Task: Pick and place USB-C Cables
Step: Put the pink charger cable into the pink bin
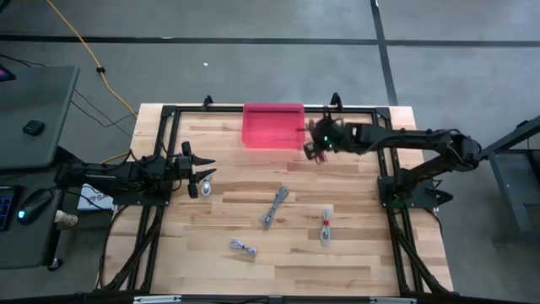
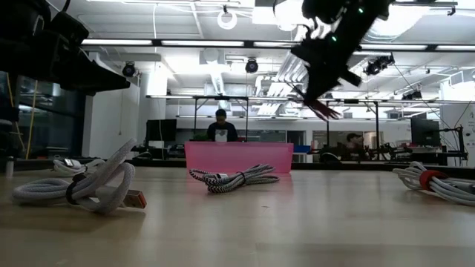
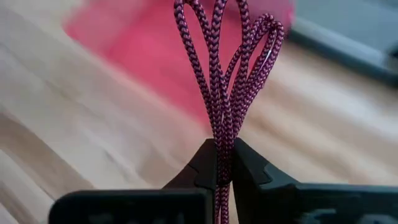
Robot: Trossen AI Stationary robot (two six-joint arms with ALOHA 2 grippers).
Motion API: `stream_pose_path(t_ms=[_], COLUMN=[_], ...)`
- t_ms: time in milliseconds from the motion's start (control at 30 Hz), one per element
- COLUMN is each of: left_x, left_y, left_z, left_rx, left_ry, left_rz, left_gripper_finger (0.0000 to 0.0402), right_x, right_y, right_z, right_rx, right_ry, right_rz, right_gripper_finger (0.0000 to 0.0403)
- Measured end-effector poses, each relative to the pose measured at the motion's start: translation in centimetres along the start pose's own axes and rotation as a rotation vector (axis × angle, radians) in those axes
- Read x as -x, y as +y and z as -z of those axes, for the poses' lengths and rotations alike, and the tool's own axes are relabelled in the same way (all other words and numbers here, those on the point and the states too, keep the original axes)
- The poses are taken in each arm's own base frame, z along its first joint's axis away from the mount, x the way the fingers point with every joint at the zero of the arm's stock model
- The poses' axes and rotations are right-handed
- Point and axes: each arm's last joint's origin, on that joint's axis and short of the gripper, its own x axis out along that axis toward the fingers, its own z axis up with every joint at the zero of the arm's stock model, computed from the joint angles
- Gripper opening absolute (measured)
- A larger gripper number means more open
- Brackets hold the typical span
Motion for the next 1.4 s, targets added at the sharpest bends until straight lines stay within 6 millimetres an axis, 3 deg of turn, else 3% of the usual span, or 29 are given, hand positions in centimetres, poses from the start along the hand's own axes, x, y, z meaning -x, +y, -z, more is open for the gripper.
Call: stream_pose_path(t_ms=[267,600,733,867,1400], left_x=[0.0,0.0,0.0,0.0,0.0], left_y=[0.0,0.0,0.0,0.0,0.0], left_z=[0.0,0.0,0.0,0.0,0.0], left_rx=[-0.001,0.000,0.000,0.000,0.003], left_ry=[0.000,0.000,0.000,0.000,0.000], left_rz=[0.000,0.000,0.000,0.000,0.000], left_gripper_finger=[0.0118,0.0118,0.0118,0.0118,0.0118], right_x=[2.1,3.1,1.4,-1.5,-11.5], right_y=[0.2,-0.3,0.0,0.1,0.0], right_z=[-5.8,-10.6,-11.5,-11.3,-7.9], right_rx=[0.109,0.313,0.414,0.446,0.498], right_ry=[-0.265,-0.677,-0.748,-0.688,-0.355], right_rz=[-0.096,-0.127,-0.170,-0.168,-0.183], right_gripper_finger=[0.0007,0.0007,0.0007,0.0007,0.0007])
